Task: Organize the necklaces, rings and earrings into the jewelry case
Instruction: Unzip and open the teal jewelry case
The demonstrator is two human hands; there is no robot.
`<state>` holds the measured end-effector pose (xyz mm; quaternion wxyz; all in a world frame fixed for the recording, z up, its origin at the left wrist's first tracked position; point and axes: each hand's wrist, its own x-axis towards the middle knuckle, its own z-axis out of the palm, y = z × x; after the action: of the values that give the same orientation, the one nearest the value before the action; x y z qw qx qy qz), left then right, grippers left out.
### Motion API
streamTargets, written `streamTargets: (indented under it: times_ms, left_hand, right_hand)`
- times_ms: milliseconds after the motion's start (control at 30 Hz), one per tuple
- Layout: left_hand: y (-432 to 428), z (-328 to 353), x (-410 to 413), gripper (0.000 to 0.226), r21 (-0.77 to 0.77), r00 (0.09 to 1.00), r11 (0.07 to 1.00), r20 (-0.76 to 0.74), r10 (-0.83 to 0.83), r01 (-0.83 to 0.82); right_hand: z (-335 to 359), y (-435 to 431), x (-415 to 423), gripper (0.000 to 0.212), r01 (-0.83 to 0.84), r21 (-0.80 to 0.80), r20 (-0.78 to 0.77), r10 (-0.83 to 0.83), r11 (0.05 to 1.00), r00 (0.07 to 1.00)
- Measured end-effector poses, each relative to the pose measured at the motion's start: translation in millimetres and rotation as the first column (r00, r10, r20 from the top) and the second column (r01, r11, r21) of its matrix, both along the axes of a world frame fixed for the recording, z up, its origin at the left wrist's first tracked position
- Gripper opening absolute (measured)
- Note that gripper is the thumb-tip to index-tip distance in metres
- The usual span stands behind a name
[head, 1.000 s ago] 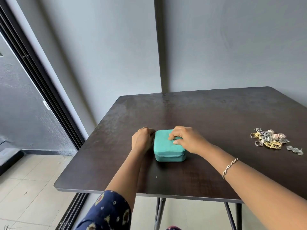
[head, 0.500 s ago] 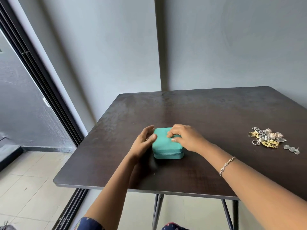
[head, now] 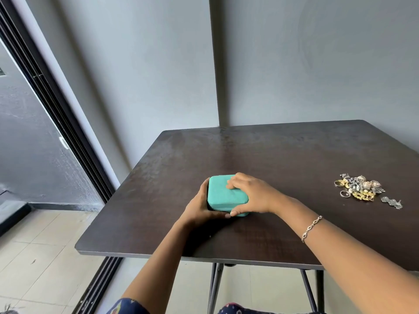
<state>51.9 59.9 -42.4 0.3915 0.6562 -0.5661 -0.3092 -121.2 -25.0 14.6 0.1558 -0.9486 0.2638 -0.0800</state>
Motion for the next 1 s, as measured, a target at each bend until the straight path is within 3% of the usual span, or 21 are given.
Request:
streamTargets:
  times_ms: [333, 467, 600, 800, 1000]
  left_hand:
    - [1.3, 3.5, -2.7, 0.105, 0.016, 1.0, 1.0, -0.007, 0.017, -0.017]
    - [0.2, -1.7, -0.4, 0.107, 0.013, 0.998, 1.0, -0.061, 0.021, -0.02]
    - [-0.9, -4.6, 0.5, 0.1, 0.011, 0.995, 1.0, -0.098, 0.022, -0.021]
    - [-2.3, -5.1, -0.5, 0.108, 0.009, 0.994, 0.999, -0.107, 0.032, -0.032]
    - [-0.9, -5.1, -0.4, 0.11, 0.009, 0.999, 1.0, -0.043, 0.012, -0.012]
  right_hand:
    - [0.4, 1.1, -0.8, 0.057, -0.007, -0.187, 0.026, 0.012, 0.982, 1.0]
    - [7.2, -0.5, -0.1, 0.056, -0.02, -0.182, 0.004, 0.021, 0.983, 1.0]
    - [20.7, -5.4, 0.9, 0.051, 0.01, -0.079, 0.047, -0.007, 0.997, 0.999]
    - [43.7, -27.5, 7.8, 0.024, -0.007, 0.202, 0.112, -0.017, 0.979, 0.994]
    - [48.2, -52.1, 21.7, 0.008, 0.012, 0.33, 0.231, -0.093, 0.944, 0.968]
